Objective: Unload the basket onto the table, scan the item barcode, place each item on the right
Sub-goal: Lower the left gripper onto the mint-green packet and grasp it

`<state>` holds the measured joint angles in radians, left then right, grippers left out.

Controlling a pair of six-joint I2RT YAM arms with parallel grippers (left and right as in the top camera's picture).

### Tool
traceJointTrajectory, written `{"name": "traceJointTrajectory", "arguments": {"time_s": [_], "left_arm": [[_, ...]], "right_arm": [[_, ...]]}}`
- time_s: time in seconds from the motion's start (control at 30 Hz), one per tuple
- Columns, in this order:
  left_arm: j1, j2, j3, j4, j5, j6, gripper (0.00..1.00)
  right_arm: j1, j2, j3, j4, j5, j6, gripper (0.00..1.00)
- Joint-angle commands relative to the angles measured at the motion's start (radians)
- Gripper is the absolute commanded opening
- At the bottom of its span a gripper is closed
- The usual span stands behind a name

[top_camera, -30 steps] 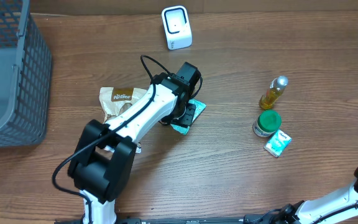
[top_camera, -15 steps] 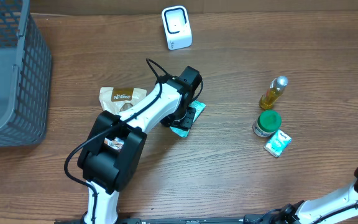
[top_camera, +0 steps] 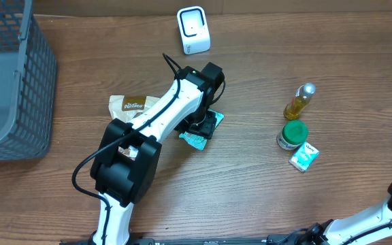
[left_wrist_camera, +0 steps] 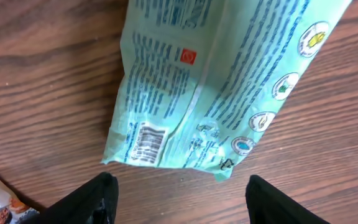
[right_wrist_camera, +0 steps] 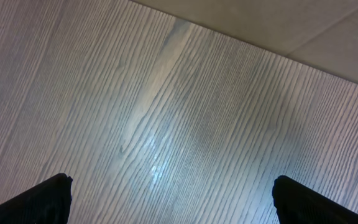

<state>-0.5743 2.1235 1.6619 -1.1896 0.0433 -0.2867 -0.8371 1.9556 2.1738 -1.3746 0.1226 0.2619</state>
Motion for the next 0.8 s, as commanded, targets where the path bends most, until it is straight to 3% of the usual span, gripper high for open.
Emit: {"name": "traceJointTrajectory", "arguments": {"time_s": [0.0, 0.37, 0.63, 0.77], "left_arm": [[0.005, 0.013, -0.010, 0.002, -0.018, 0.003, 0.69], [0.004, 0.016, -0.056, 0.065, -0.022, 0.003, 0.68], [0.005, 0.016, -0.181, 0.195, -0.025, 0.003, 0.61], [0.005, 0.016, -0.192, 0.187, -0.025, 0.002, 0.70]], "right_arm": [[-0.001, -0.014, 0.010, 0.004, 0.006, 0.000, 1.00], [-0.001, -0.014, 0.010, 0.004, 0.006, 0.000, 1.00], [-0.001, -0.014, 0.010, 0.004, 0.006, 0.000, 1.00], [-0.001, -0.014, 0.010, 0.004, 0.006, 0.000, 1.00]]}}
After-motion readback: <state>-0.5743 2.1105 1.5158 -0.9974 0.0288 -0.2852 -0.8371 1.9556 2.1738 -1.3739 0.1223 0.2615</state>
